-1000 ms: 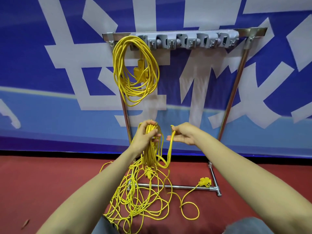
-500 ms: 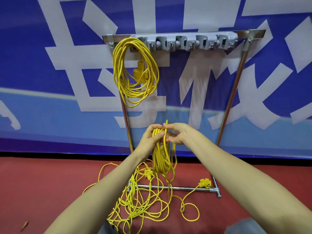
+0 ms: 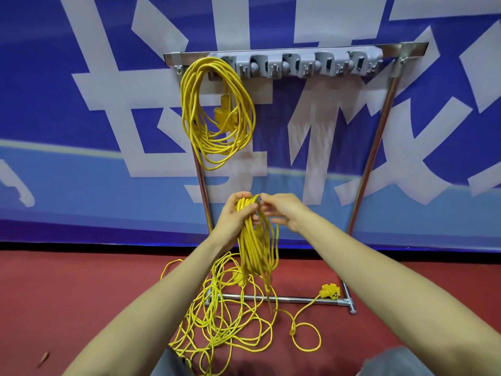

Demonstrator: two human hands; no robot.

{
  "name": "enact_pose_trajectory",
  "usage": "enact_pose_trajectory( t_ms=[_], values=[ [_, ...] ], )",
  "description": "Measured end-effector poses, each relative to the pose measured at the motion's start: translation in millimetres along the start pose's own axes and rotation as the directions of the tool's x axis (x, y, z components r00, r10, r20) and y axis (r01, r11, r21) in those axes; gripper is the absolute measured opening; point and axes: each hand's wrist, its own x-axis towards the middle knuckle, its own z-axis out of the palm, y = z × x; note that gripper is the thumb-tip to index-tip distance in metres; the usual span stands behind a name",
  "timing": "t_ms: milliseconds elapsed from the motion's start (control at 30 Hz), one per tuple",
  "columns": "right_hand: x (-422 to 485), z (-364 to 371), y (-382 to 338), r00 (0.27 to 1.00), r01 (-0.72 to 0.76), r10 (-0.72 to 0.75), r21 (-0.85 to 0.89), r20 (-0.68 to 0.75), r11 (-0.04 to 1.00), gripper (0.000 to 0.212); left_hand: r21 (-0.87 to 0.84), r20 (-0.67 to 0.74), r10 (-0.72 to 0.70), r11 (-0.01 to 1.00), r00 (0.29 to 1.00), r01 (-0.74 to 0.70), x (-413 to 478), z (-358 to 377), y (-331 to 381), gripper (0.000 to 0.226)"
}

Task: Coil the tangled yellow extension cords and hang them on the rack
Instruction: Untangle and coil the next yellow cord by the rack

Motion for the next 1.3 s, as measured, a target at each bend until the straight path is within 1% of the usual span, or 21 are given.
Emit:
enact_pose_trajectory(
  t_ms=[33, 67, 167, 200, 333, 400, 467, 533, 600, 667, 700, 767, 833, 867, 967, 1033, 1067, 1100, 1167, 1233, 1300],
  values=[
    [0.5, -1.3, 9.1, 0.999, 0.045, -0.045, -0.065, -0.006, 0.997, 0.014, -0.013, -0.033, 0.006, 1.0, 0.999, -0.007, 2.4, -1.4, 1.0, 0.026],
    [0.0, -3.0, 20.6, 0.998, 0.063, -0.061, -0.124, 0.023, 0.99, 0.011, -0.025, -0.058, 0.013, 1.0, 0.998, -0.014, 4.6, -2.5, 3.1, 0.025],
    [-3.4, -11.1, 60.9, 0.981, 0.12, -0.056, -0.353, 0.185, 0.928, 0.012, -0.061, -0.091, 0.027, 0.998, 0.995, -0.033, 10.9, -4.7, 15.1, 0.024],
    [-3.2, -14.1, 71.7, 0.974, 0.147, -0.062, -0.401, 0.217, 0.904, 0.013, -0.073, -0.09, 0.032, 0.997, 0.995, -0.038, 13.2, -4.5, 19.6, 0.024],
    [1.0, -20.4, 89.5, 0.934, 0.31, -0.167, -0.485, 0.315, 0.818, 0.019, -0.124, -0.069, 0.047, 0.991, 0.997, -0.056, 21.3, -4.3, 35.5, 0.024],
    [1.9, -23.5, 92.3, 0.916, 0.385, -0.248, -0.516, 0.316, 0.765, 0.015, -0.168, -0.058, 0.049, 0.984, 0.997, -0.058, 23.3, -6.2, 42.9, 0.024],
    [3.1, -31.1, 95.3, 0.913, 0.405, -0.31, -0.524, 0.263, 0.749, 0.012, -0.221, -0.059, 0.044, 0.974, 0.997, -0.056, 26.2, -11.5, 50.2, 0.022],
    [8.0, -44.6, 97.6, 0.933, 0.355, -0.315, -0.56, 0.171, 0.748, 0.011, -0.258, -0.058, 0.037, 0.965, 0.998, -0.051, 29.1, -18.2, 56.7, 0.02],
    [17.1, -61.7, 101.6, 0.953, 0.284, -0.279, -0.672, 0.119, 0.683, 0.008, -0.267, -0.045, 0.037, 0.962, 0.998, -0.048, 30.7, -23.4, 62.3, 0.019],
    [27.5, -83.1, 109.5, 0.977, 0.158, -0.214, -0.763, 0.027, 0.627, 0.007, -0.271, -0.032, 0.041, 0.961, 0.999, -0.048, 30.9, -26.7, 68.1, 0.018],
    [30.3, -93.6, 113.4, 0.985, 0.085, -0.169, -0.77, -0.03, 0.632, 0.007, -0.278, -0.025, 0.044, 0.959, 0.999, -0.049, 31.1, -28.4, 71.1, 0.017],
    [35.0, -108.4, 119.4, 0.99, -0.015, -0.092, -0.729, -0.107, 0.685, 0.012, -0.283, -0.006, 0.048, 0.958, 0.999, -0.047, 32.2, -33.1, 76.6, 0.016],
    [40.2, -111.1, 119.9, 0.989, -0.041, -0.071, -0.712, -0.127, 0.701, 0.02, -0.276, 0.029, 0.038, 0.961, 0.999, -0.029, 33.7, -37.5, 79.0, 0.016],
    [42.6, -109.4, 119.3, 0.99, -0.05, -0.063, -0.739, -0.124, 0.671, 0.019, -0.282, 0.046, 0.028, 0.959, 0.999, -0.014, 34.7, -38.5, 78.8, 0.016],
    [41.4, -99.9, 119.5, 0.996, -0.072, -0.002, -0.846, -0.086, 0.528, 0.01, -0.361, 0.094, 0.009, 0.932, 0.996, 0.026, 35.8, -41.1, 80.2, 0.015],
    [39.2, -98.1, 125.2, 0.996, -0.091, 0.059, -0.868, -0.071, 0.488, 0.018, -0.42, 0.143, 0.027, 0.907, 0.989, 0.036, 35.1, -43.4, 85.2, 0.014],
    [37.4, -97.8, 128.7, 0.994, -0.105, 0.088, -0.86, -0.071, 0.499, 0.021, -0.438, 0.162, 0.037, 0.898, 0.986, 0.038, 34.6, -44.6, 88.3, 0.013],
    [36.3, -98.1, 131.8, 0.992, -0.118, 0.108, -0.835, -0.07, 0.538, 0.026, -0.443, 0.171, 0.046, 0.896, 0.984, 0.035, 34.3, -45.8, 90.9, 0.013],
    [36.7, -100.0, 135.8, 0.982, -0.176, 0.173, -0.704, -0.076, 0.688, 0.034, -0.408, 0.174, 0.061, 0.913, 0.983, 0.016, 34.7, -45.0, 95.4, 0.014],
    [33.1, -101.3, 132.7, 0.956, -0.282, 0.284, -0.472, -0.068, 0.835, 0.035, -0.331, 0.166, 0.068, 0.944, 0.984, -0.009, 34.7, -40.1, 96.0, 0.016],
    [30.0, -100.2, 120.3, 0.937, -0.349, 0.347, -0.211, -0.044, 0.913, 0.032, -0.24, 0.133, 0.07, 0.97, 0.989, -0.036, 34.6, -34.7, 90.8, 0.019]
  ],
)
